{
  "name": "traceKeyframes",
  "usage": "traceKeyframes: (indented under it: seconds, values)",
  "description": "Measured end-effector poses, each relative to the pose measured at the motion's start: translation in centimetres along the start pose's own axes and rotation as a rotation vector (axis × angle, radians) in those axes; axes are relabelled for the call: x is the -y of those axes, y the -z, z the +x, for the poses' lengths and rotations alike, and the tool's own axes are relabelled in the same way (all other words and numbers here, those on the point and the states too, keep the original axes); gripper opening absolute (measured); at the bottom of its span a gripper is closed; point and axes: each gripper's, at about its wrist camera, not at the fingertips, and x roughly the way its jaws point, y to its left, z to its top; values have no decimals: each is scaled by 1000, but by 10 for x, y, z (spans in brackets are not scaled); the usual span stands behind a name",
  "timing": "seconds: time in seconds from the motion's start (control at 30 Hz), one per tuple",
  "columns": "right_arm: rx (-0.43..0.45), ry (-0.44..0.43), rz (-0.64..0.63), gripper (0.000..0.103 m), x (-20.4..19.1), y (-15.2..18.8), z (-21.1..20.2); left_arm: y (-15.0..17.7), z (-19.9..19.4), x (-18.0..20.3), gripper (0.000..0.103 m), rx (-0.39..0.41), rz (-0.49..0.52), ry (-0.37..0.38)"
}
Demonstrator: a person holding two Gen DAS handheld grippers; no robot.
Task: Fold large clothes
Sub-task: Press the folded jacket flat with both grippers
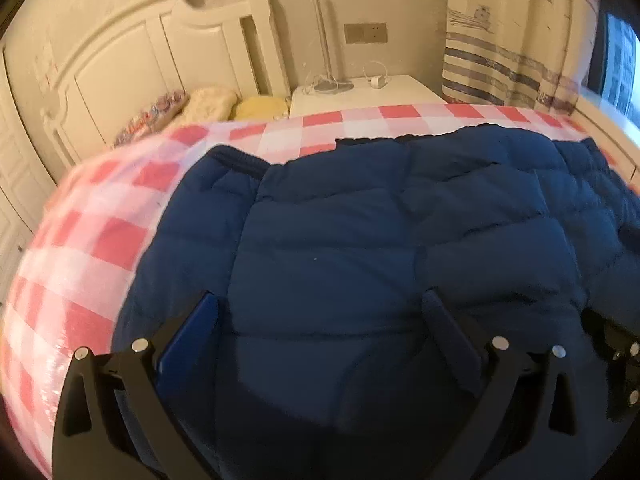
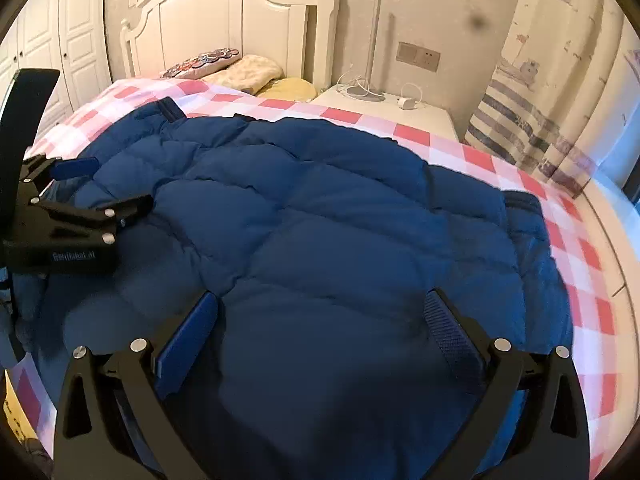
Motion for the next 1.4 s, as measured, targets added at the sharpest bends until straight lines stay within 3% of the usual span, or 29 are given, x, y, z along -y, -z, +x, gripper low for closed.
traceKeyframes:
  seconds: [0.1,0.23,0.37,0.47,0.53,0.6,0.83,1.03,1.07,1.13,1.27,1.4]
  values:
    - [-15,-29,15,99,4,-1,3,0,4,-3,101,-10,-17,23]
    - [-61,-39,57,98,9,-3,-8,2,-5,-4,101,-7,-25,-24]
    - [-3,-70,52,98,4,10,-48,20,-45,-22,101,67,-86,-40]
    - [-4,-65,35,98,1,24,-58,40,-45,-33,101,31,-103,-92]
    - [-38,-62,17,99,-1,38,-43,53,-35,-39,101,6,-107,-69]
    - [4,-83,19,99,2,46,-36,61,-35,-41,101,46,-109,-55]
    - [-30,-84,11,98,5,43,-42,62,-38,-44,101,14,-89,-62]
    - [42,-3,148,98,54,62,-68,77,-54,-78,101,39,-171,-80]
    - [19,1,184,98,66,69,-62,81,-49,-85,101,22,-192,-36]
    - [25,-82,231,99,78,81,-53,86,-43,-94,101,14,-234,22]
    - [7,-64,220,99,73,79,-46,83,-41,-83,101,6,-190,-28]
    - [-11,-36,230,98,70,77,-51,84,-39,-84,101,8,-193,-26]
